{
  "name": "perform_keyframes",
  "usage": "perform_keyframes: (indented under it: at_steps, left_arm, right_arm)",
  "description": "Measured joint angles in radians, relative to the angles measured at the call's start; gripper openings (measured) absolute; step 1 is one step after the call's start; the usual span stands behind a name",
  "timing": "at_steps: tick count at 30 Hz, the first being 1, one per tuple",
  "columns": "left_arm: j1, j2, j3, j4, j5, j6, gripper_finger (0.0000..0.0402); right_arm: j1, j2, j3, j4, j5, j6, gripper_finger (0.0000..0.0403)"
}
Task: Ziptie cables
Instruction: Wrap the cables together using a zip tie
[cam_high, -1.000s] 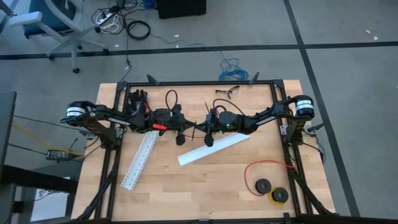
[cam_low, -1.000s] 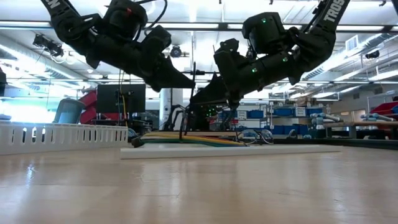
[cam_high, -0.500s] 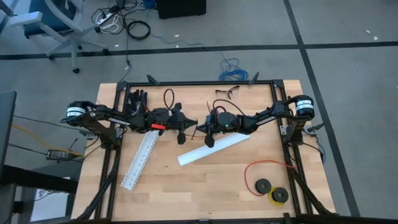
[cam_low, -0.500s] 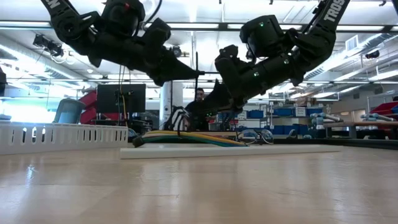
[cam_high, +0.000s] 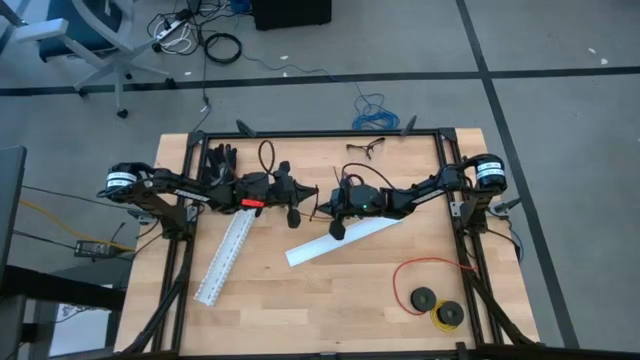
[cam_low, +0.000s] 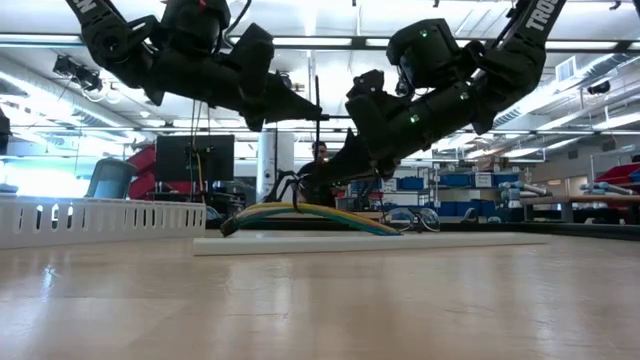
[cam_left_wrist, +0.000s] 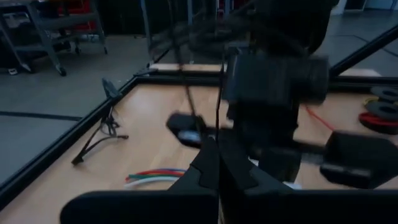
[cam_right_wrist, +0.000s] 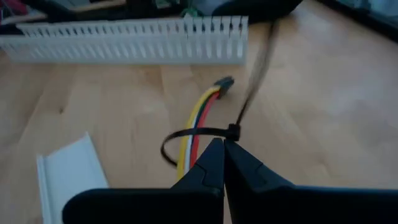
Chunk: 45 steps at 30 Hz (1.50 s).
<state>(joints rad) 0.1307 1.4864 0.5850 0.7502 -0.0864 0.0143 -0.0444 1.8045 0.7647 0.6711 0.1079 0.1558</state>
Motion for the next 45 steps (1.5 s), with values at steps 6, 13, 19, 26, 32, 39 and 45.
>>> perform_keyframes:
  at_steps: [6, 13, 19, 26, 32, 39, 45]
  left_arm:
    - [0.000, 0.000, 0.000, -0.037, -0.016, 0.000, 0.0000]
    - [0.000, 0.000, 0.000, -0.038, -0.016, 0.005, 0.0000]
    - [-0.001, 0.000, 0.000, -0.037, -0.016, 0.006, 0.0000]
    - [-0.001, 0.000, 0.000, -0.019, -0.016, 0.007, 0.0000]
    - [-0.001, 0.000, 0.000, 0.009, -0.016, 0.008, 0.0000]
    - [-0.001, 0.001, -0.002, -0.013, -0.033, 0.012, 0.0000]
    - [-0.001, 0.001, -0.002, -0.015, -0.107, 0.038, 0.0000]
  right_arm:
    - [-0.005, -0.014, 0.000, -0.010, 0.003, 0.009, 0.0000]
    - [-0.019, -0.010, 0.000, 0.017, 0.003, 0.010, 0.0029]
    - [-0.031, -0.009, 0.000, 0.052, -0.021, 0.028, 0.0072]
    - [-0.031, -0.006, 0.003, 0.063, -0.023, 0.043, 0.0080]
    - [-0.031, 0.014, 0.024, 0.066, -0.022, 0.044, 0.0041]
    - [-0.023, 0.166, 0.113, 0.067, -0.070, 0.067, 0.0003]
    - [-0.003, 0.225, 0.129, 0.082, -0.096, 0.099, 0.0008]
